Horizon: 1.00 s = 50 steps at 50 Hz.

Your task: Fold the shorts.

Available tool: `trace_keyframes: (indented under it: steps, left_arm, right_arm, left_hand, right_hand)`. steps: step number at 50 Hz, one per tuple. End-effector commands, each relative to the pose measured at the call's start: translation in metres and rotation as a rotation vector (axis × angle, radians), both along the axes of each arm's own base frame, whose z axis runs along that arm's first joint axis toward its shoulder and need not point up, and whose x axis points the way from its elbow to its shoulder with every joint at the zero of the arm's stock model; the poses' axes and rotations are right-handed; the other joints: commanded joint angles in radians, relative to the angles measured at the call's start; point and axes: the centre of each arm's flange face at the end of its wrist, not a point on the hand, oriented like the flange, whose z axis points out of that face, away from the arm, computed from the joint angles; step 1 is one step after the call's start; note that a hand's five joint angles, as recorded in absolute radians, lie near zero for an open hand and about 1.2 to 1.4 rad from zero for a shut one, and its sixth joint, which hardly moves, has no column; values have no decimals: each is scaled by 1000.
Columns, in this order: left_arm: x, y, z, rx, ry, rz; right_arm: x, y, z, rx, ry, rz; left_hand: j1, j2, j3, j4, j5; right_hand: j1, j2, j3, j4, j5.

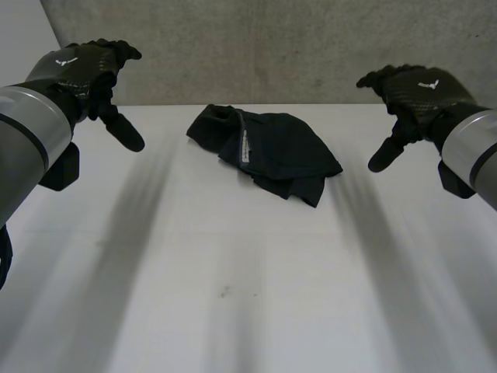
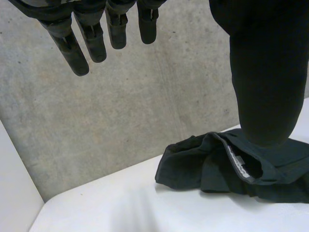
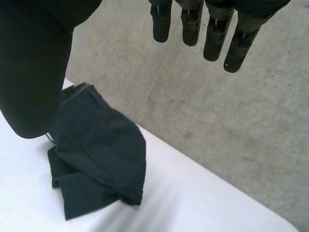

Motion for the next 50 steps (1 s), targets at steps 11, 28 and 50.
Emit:
trace_keyframes:
  steps: [11, 28, 50]
  left_arm:
    - [-8, -18, -25, 34, -18, 5]
    - [-12, -25, -40, 73, -35, 2]
    - [-10, -25, -39, 71, -28, 7]
  right_arm:
    - [74, -73, -89, -75, -91, 106]
    - [166, -103, -182, -130, -175, 227]
    - [165, -96, -181, -35, -118, 204]
  left_hand:
    - [14, -4, -26, -29, -44]
    - [14, -4, -26, -29, -44]
    - [14, -4, -26, -29, -44]
  right_hand:
    - [38, -19, -18, -59, -45]
    - [38, -19, -18, -59, -45]
    - [1260, 1203, 1203, 1163, 1176]
